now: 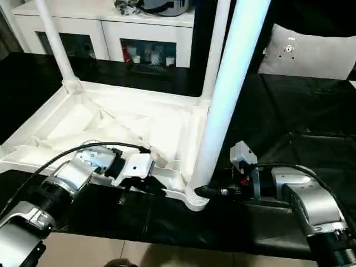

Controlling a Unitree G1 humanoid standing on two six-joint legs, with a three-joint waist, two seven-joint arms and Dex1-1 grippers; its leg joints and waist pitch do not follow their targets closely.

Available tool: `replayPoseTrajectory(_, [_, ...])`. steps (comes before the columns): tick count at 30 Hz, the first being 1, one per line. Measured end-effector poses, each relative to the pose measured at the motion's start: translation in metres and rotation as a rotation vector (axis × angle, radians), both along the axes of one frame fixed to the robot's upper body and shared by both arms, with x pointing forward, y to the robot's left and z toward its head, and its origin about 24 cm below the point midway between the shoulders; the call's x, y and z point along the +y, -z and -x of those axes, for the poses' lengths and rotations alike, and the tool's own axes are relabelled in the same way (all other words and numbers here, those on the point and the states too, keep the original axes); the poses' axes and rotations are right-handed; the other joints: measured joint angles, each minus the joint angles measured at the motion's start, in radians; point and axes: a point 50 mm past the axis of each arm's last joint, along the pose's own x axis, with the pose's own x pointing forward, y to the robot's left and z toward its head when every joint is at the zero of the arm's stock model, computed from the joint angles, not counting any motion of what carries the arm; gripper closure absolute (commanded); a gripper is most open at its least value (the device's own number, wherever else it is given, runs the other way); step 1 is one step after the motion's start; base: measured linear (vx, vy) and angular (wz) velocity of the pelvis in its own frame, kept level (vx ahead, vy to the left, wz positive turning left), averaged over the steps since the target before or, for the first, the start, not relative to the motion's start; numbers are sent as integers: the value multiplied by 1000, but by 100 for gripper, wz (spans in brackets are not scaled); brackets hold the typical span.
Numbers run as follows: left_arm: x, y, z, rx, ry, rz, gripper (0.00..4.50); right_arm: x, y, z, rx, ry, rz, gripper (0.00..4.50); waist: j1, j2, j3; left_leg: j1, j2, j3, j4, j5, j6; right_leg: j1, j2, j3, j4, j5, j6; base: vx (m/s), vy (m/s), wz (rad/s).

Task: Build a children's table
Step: Rotate leg to tighten

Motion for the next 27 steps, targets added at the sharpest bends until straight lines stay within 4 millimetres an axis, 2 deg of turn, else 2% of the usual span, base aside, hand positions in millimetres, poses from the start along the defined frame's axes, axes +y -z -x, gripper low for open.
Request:
replayPoseTrajectory(3, [1,1,-4,30,-88,-2,450,7,4,-3,-2,89,-17,255,-11,0,0,5,0,1,0,1,-3,2,0,1,2,0,0,0,0,0])
replayPoseTrajectory(4, [2,2,-8,31,-160,-5,450,13,7,-8,-12,180,-25,255,-24,0,0,11,0,1,0,2,-7,3,0,1,2,0,0,0,0,0])
replayPoseTrajectory(6, [1,4,-12,28,-242,-3,450,20,9,-16,-24,293,-28,255,-40,1,0,14,0,1,0,2,-8,4,0,1,1,0,0,0,0,0])
replayPoseTrajectory(7, [0,4,-14,24,-278,0,450,22,10,-20,-30,343,-20,256,-54,1,0,15,0,1,1,3,-8,5,0,-1,0,0,0,0,0,0])
replayPoseTrajectory(10, [-14,9,-19,30,-395,30,450,26,11,-34,-19,527,-10,256,-88,3,0,17,4,-2,0,2,-8,17,0,-14,-20,1,2,0,0,0])
replayPoseTrajectory(11, [-22,9,-24,19,-472,42,450,31,10,-44,-21,638,-2,256,-107,6,0,14,8,-3,3,2,-7,19,0,-22,-27,2,2,0,0,0])
replayPoseTrajectory(14, [-41,10,-26,10,-554,69,450,32,9,-53,-31,786,17,256,-132,6,0,9,8,-3,2,1,-5,19,-1,-23,-36,3,5,0,0,0])
replayPoseTrajectory(15, [-44,9,-27,5,-563,72,450,31,9,-54,-33,808,11,222,-136,6,0,10,6,-2,2,0,-4,19,-1,-20,-37,5,7,0,0,0])
replayPoseTrajectory(17, [-50,9,-26,1,-574,79,450,30,9,-55,-45,830,6,187,-138,9,-1,9,2,-1,-1,-2,-1,17,-4,-17,-36,7,8,0,0,0])
replayPoseTrajectory(20, [-54,8,-26,4,-568,88,450,29,9,-55,-51,833,7,170,-129,10,-2,10,-3,0,-3,-4,3,15,-9,-14,-27,11,8,0,0,0])
replayPoseTrajectory(23, [-55,7,-25,-5,-548,92,450,23,8,-53,-70,810,15,134,-117,12,-3,7,-3,0,-7,-3,5,14,-9,-14,-26,11,8,0,0,0])
replayPoseTrajectory(27, [-48,4,-26,-44,-490,93,450,12,1,-47,-105,704,39,98,-103,13,-4,-4,-3,1,-7,-2,8,0,-9,-12,-19,10,6,0,0,0])
